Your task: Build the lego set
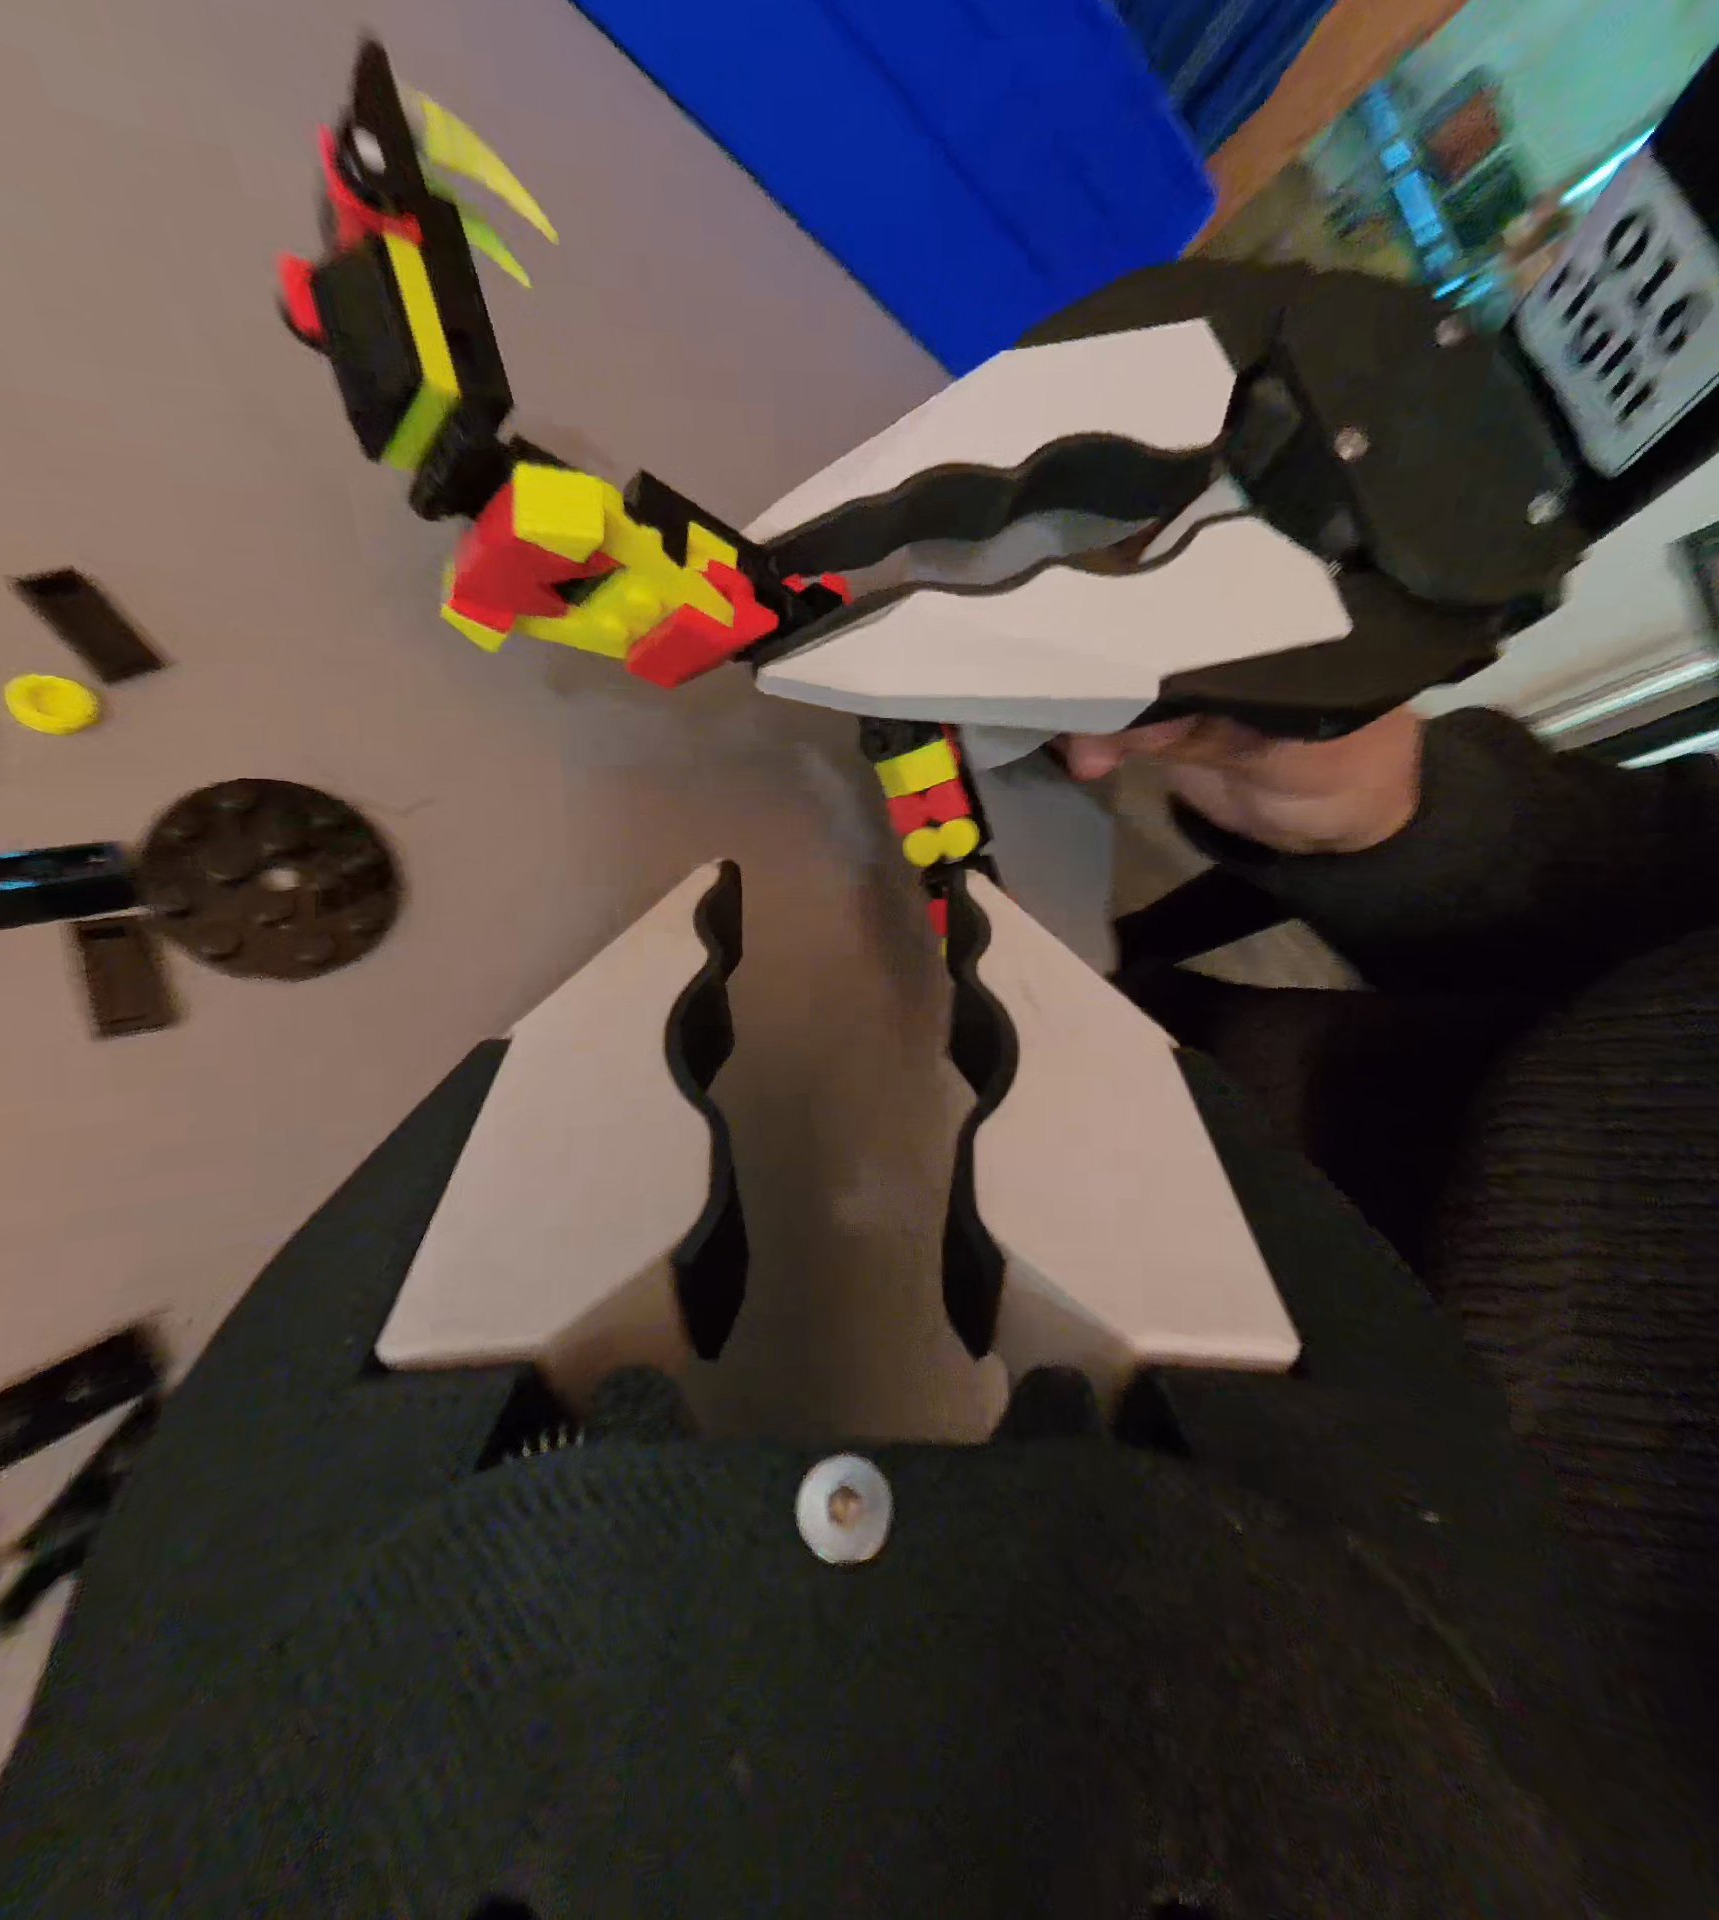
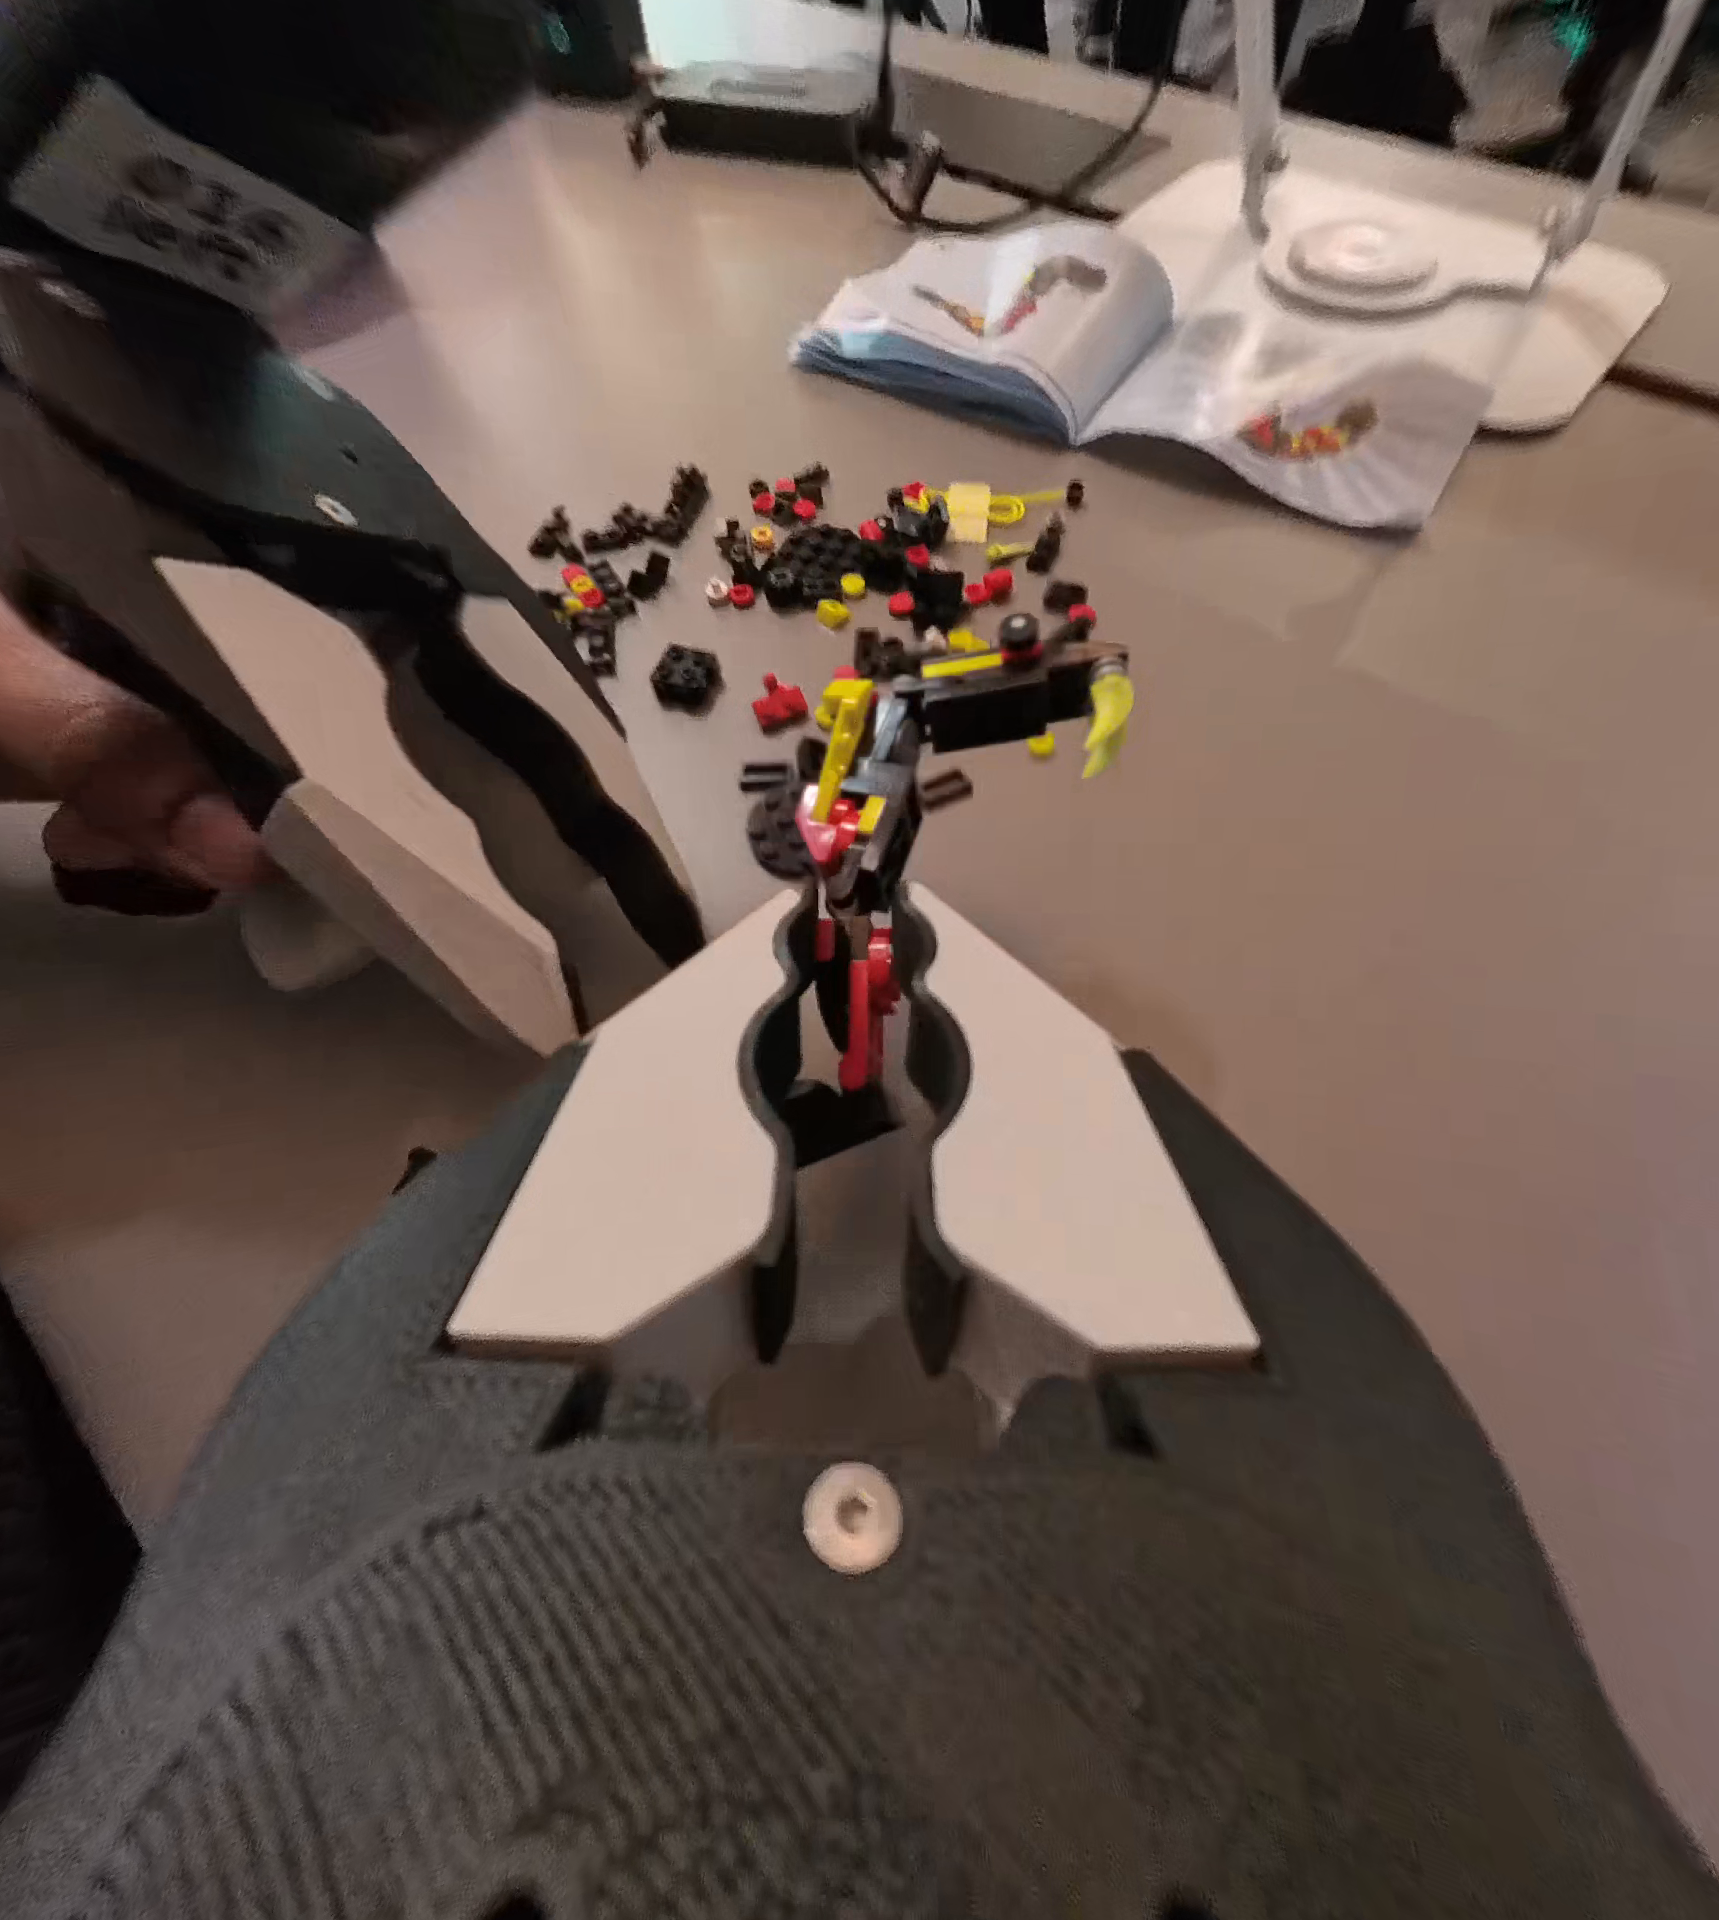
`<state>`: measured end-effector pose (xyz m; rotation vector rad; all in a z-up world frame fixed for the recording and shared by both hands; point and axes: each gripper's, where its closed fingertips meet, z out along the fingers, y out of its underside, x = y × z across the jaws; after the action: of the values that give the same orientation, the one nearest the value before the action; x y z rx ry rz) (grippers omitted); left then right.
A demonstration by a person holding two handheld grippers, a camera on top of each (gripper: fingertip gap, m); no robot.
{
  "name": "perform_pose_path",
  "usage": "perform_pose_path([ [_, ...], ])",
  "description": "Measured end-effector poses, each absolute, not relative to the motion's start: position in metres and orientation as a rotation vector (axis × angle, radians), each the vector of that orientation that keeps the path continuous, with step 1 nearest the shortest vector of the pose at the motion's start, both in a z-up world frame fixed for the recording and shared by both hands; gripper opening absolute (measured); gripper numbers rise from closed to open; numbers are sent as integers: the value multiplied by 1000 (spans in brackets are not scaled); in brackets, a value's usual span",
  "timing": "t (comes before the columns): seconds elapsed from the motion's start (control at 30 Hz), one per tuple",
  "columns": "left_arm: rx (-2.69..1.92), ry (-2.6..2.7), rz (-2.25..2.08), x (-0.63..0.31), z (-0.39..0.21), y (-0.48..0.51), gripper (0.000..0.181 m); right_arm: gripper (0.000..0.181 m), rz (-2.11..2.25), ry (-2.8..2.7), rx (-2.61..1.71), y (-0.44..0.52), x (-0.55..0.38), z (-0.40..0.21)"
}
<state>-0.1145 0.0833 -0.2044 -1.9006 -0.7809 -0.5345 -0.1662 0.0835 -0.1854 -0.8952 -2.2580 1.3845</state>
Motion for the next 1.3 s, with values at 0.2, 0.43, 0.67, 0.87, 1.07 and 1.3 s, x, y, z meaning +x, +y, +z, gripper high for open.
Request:
perform_pose_path([
  [0.2,-1580,-794,-904,-100,-169,97,43,11,1481,-2101,-708,73,-159,-149],
  [0.43,-1643,-735,-860,-92,-171,100,16,11,1537,-2055,-645,70,-152,-137],
  [0.67,-1848,-746,-581,-109,-196,87,15,7,1540,-2098,-663,72,-148,-142],
  [0.87,-2031,-754,-311,-129,-220,71,15,7,1505,-2182,-728,73,-148,-159],
  [1.07,-2096,-724,-182,-136,-228,69,14,21,1455,-2236,-827,79,-152,-174],
  [1.3,-2188,-687,-92,-136,-238,67,14,23,1469,-2335,-990,88,-146,-190],
])
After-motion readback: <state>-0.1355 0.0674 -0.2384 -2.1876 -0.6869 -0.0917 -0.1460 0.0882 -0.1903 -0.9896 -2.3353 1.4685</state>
